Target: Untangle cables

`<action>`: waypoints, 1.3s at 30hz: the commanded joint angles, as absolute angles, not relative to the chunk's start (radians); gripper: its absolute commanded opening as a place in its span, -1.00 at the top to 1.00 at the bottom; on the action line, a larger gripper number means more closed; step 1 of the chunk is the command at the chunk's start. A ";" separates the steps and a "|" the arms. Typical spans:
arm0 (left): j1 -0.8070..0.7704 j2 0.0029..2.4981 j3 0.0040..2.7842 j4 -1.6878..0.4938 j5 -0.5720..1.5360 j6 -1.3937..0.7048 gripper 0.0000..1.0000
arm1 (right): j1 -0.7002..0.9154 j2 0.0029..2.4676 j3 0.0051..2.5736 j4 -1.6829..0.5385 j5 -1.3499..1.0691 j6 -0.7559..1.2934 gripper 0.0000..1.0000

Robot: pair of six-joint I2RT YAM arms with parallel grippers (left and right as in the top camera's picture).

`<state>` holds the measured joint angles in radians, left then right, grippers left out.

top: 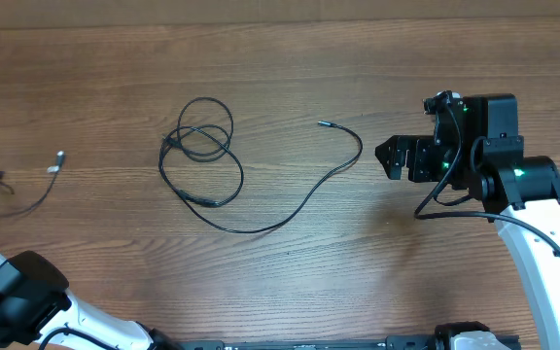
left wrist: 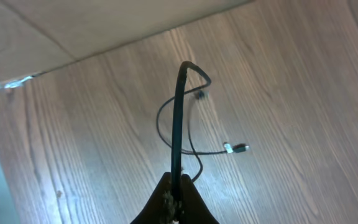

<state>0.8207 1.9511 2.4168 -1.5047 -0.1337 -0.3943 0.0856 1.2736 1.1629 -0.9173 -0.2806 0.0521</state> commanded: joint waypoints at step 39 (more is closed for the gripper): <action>0.196 1.926 2.437 -1.512 0.304 0.023 -0.99 | 0.083 1.293 1.165 -0.952 -0.315 0.053 -0.99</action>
<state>0.2474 1.9511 2.4168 -1.4979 0.2665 -0.0433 0.0856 1.2877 1.1629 -0.9417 -0.3016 0.0517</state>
